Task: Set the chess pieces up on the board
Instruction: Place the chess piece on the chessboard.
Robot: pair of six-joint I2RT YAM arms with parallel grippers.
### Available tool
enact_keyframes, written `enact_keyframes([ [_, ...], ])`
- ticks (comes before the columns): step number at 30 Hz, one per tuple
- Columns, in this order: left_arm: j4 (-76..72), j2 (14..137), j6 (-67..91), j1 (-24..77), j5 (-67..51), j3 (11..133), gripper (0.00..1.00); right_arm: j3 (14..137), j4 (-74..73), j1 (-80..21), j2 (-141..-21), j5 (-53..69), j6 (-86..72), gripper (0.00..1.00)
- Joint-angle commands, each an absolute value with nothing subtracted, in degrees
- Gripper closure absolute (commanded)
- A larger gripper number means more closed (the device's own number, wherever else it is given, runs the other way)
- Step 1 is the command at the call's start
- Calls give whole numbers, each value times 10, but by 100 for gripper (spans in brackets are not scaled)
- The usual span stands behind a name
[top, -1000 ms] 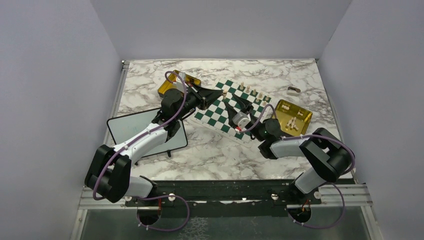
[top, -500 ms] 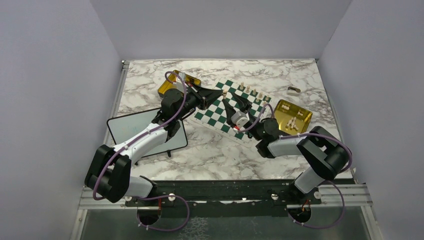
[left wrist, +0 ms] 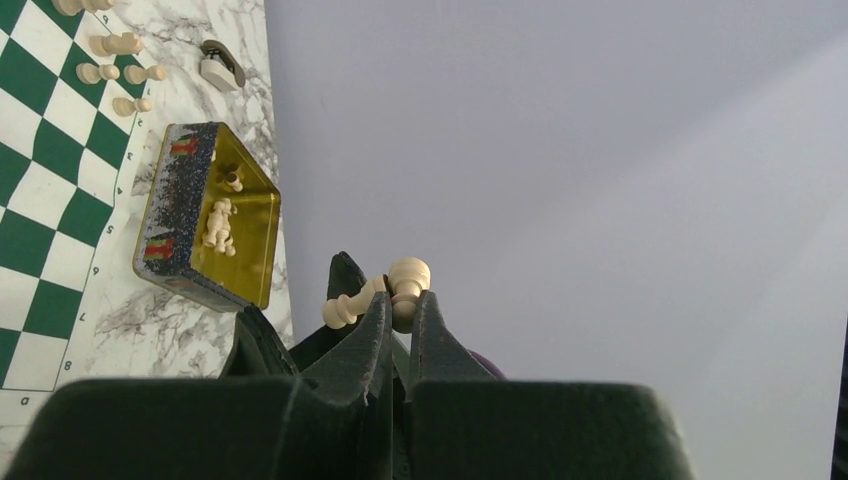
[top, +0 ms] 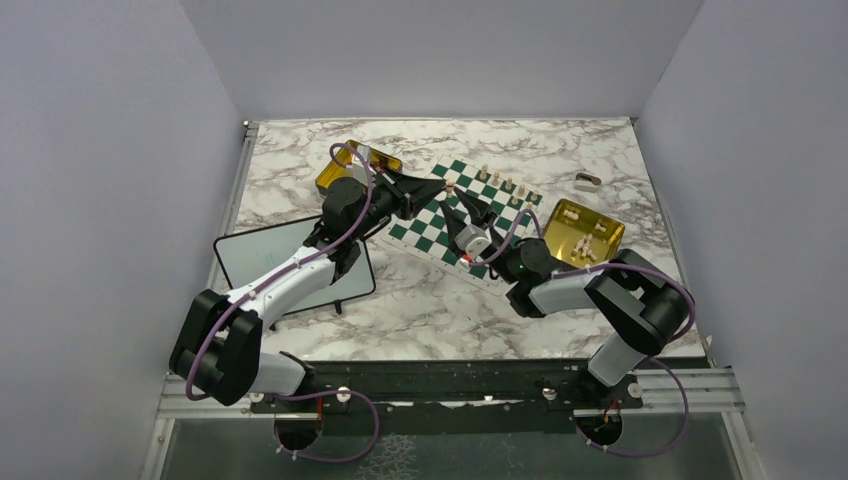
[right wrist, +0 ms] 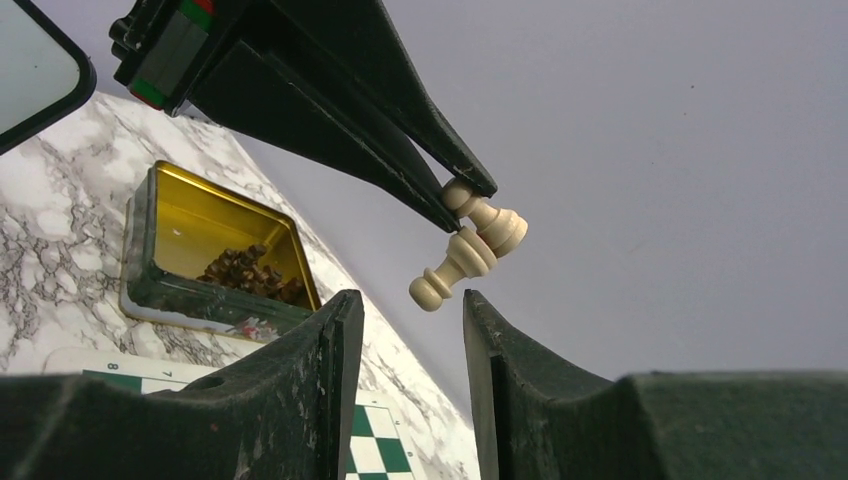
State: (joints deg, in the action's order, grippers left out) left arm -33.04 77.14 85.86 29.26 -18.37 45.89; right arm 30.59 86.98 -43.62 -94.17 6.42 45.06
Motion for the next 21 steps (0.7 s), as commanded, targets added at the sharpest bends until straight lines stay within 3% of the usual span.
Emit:
enact_keyframes([
  [1,-336,755,864,291,-169,451,100,319,970,-444,-949,42,448,55],
  [21,-336,754,869,291,-161,441,100,311,1002,-448,-957,22,449,64],
])
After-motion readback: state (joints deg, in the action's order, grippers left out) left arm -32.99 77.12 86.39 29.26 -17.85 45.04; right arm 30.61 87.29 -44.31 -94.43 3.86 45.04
